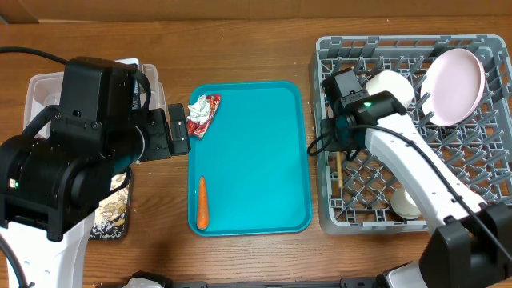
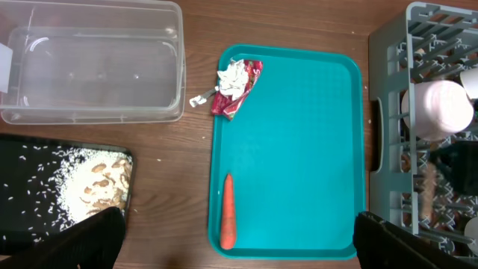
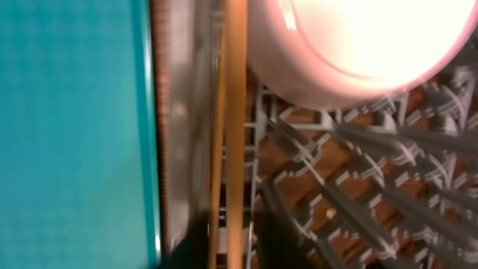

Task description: Sort waste into correct bins and load items into the dishwasher

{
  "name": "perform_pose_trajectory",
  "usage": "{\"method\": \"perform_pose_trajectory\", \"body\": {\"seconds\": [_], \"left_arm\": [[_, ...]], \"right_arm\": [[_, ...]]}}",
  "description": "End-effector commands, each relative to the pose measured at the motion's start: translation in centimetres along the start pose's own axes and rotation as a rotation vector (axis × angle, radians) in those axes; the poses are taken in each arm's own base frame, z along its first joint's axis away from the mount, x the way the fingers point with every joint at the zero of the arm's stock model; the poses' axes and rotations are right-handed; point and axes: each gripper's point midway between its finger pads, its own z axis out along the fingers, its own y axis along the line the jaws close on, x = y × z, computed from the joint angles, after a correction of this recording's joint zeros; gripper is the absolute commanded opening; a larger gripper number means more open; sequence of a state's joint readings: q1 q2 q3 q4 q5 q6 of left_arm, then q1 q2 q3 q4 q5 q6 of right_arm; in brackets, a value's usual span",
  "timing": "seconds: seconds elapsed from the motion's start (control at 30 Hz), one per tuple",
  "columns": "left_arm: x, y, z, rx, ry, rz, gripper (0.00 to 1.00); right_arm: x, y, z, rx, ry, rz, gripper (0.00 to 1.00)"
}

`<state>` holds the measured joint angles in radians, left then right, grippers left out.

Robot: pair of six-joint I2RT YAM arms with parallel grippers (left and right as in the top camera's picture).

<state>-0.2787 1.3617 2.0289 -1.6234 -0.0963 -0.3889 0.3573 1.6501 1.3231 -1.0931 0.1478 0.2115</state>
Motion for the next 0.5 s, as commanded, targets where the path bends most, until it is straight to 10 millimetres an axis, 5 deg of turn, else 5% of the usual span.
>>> {"method": "perform_pose_trajectory", "body": {"seconds": [0.0,0.23,0.47], "left_arm": [[-0.1,-0.2,0.2,0.009,0.005,0.013,1.00],[0.3,-1.2,0.2,0.067,0.028,-0.007,1.00],[0.6,-1.6,0.7,0.084,0.057,-0.012,1.00]], "right_arm": [[-0.5,0.7,-0.8,-0.034,-0.023,0.003,0.42],[-1.9,3.7,-6.6,-0.258,-0.124,0.028,0.53],[-1.1,3.9,-12.7,-0.378,-0.244,0.076,0.84]]}}
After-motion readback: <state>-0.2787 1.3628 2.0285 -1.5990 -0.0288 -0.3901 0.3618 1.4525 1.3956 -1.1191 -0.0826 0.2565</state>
